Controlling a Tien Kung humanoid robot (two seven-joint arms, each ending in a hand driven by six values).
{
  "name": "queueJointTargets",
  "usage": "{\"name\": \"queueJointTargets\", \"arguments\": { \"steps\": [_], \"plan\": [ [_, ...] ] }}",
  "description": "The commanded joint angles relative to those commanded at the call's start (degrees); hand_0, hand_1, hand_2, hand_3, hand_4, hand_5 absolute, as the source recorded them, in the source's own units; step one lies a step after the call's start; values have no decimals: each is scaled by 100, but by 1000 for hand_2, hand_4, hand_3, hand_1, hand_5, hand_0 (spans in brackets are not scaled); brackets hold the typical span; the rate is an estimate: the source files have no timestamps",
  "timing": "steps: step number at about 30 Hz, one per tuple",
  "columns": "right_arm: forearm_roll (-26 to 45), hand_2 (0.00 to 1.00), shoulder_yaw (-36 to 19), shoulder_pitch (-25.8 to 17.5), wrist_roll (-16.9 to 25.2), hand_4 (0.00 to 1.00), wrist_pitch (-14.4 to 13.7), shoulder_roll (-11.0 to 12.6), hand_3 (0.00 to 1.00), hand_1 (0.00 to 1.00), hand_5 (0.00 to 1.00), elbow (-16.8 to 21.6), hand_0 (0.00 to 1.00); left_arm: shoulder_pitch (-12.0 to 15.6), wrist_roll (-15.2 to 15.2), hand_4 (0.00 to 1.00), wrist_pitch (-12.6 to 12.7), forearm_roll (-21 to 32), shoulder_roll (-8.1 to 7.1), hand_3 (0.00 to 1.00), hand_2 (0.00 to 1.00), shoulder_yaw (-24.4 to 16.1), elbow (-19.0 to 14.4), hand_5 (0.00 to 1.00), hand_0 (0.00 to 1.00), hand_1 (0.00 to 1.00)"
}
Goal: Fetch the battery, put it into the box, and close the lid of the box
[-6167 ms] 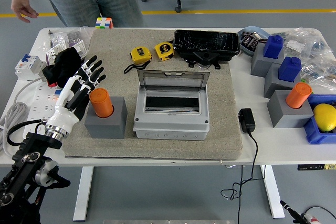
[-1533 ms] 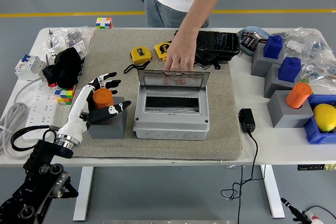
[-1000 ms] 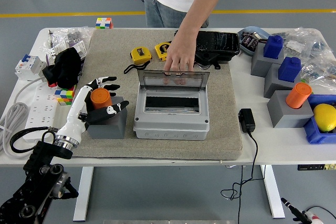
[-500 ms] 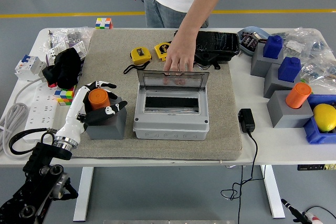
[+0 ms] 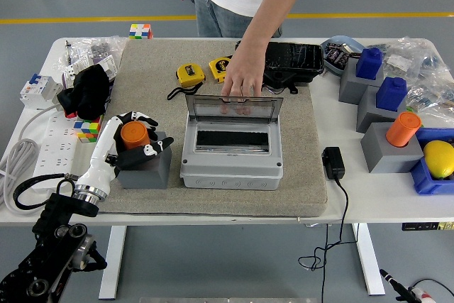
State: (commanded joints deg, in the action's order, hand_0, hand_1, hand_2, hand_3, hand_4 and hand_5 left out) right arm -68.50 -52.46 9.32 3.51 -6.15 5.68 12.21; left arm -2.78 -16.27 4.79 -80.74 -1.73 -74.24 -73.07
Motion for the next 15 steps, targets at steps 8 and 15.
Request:
{"name": "queueJointTargets", "arguments": {
  "steps": [8,15],
  "plan": [
    [-23,835,-45,13,3,998,1,9,869,881,998,-1,897,-22,-18,998,59,12,11,392,331,30,-51,121,269,360],
    [-22,834,-52,13,8,998,4,-1,869,881,998,2,897,-31,-24,998,100,16,15,385,325,15,-6,122,268,358]
  ]
}}
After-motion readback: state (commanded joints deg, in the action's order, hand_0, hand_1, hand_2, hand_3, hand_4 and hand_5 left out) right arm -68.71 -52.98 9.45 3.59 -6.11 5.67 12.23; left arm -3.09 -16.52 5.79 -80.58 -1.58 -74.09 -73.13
